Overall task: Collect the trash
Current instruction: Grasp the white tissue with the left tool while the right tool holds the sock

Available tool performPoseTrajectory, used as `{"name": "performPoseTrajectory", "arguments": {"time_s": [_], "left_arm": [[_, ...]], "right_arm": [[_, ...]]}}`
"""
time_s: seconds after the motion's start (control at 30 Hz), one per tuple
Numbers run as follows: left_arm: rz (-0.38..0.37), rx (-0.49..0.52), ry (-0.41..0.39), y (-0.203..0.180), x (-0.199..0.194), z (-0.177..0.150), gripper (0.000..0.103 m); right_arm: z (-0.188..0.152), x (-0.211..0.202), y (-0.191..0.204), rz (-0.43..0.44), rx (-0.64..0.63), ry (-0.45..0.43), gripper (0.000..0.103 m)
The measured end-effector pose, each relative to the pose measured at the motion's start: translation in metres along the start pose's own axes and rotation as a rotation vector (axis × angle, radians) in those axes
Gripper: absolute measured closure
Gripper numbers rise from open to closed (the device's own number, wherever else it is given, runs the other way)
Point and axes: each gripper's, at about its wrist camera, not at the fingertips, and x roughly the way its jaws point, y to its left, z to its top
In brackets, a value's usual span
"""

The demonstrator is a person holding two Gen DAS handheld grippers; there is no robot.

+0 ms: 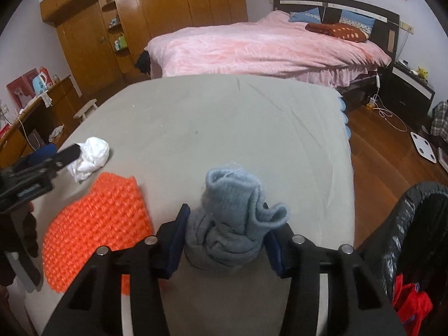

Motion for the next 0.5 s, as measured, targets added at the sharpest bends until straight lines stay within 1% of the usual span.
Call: {"name": "performPoseTrajectory", "arguments": {"time_s": [0.13, 0.17, 0.2, 0.27, 0.33, 0.43, 0.47, 0.5], "left_arm": [[-0.013, -0.009, 0.053, 0.004, 0.021, 0.002, 0.012], [-0.021, -0.013, 0.063, 0.005, 0.023, 0.002, 0.021], [-0.036, -0.021, 0.083, 0.006, 0.028, 0.002, 0.027], [-0.068, -0.036, 0.114, 0.009, 0.034, 0.0, 0.042], [-0.104, -0.033, 0.116, 0.006, 0.035, 0.001, 0.054], [-0.087, 0.001, 0.091, -0.001, 0.03, 0.0, 0.064], [-0.093, -0.003, 0.081, -0.001, 0.027, 0.001, 0.067], [-0.099, -0.012, 0.076, -0.001, 0.024, 0.001, 0.068]], "right_arm": [[0.004, 0.0, 0.003, 0.0, -0.012, -0.01, 0.054], [0.005, -0.001, 0.004, 0.0, -0.015, -0.011, 0.054], [0.005, -0.001, 0.004, 0.002, -0.016, -0.012, 0.054], [0.005, -0.001, 0.005, 0.006, -0.015, -0.011, 0.054], [0.005, -0.001, 0.006, 0.011, -0.014, -0.01, 0.054], [0.005, -0.006, 0.008, 0.018, -0.007, -0.016, 0.054], [0.005, -0.008, 0.009, 0.021, -0.007, -0.02, 0.054], [0.006, -0.012, 0.01, 0.024, -0.008, -0.027, 0.054]]}}
